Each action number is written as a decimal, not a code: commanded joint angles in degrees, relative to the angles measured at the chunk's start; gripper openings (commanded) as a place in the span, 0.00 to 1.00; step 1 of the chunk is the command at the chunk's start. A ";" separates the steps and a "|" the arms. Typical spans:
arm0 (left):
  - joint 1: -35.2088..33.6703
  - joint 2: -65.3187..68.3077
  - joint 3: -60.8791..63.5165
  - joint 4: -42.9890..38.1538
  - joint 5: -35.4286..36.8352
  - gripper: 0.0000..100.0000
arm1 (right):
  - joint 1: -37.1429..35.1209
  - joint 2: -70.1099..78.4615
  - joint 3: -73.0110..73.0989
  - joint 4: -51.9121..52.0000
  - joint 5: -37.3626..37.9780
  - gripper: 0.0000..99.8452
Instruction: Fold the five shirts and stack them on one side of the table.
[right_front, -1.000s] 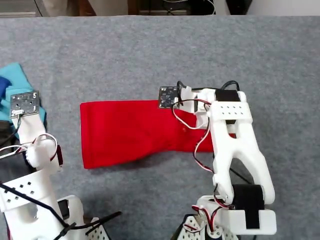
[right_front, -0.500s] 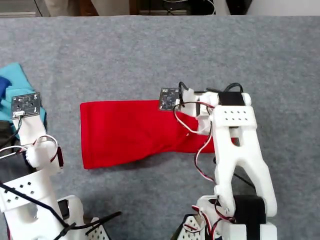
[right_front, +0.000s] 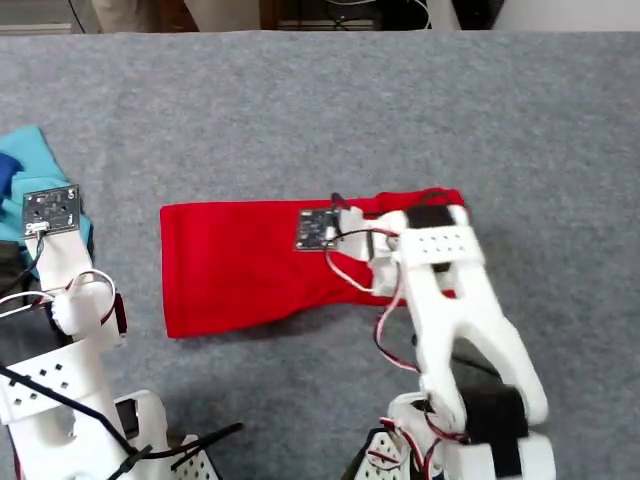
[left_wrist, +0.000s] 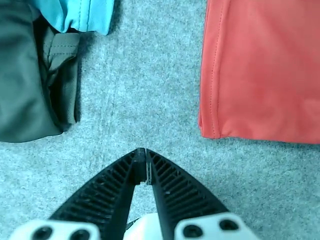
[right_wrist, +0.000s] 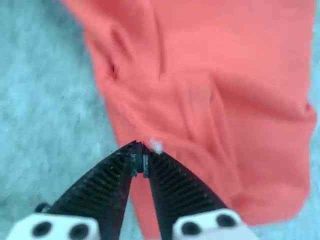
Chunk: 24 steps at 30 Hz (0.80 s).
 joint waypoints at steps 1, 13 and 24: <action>0.00 -0.66 -0.79 0.62 -0.09 0.02 | -3.47 5.41 -4.88 -4.22 -4.22 0.01; 0.44 -0.22 -0.79 0.62 -0.35 0.02 | -4.35 20.35 -20.97 -0.53 -6.77 0.01; 0.62 -0.04 -7.74 0.26 -0.53 0.02 | -4.44 8.75 -21.58 4.22 -7.38 0.01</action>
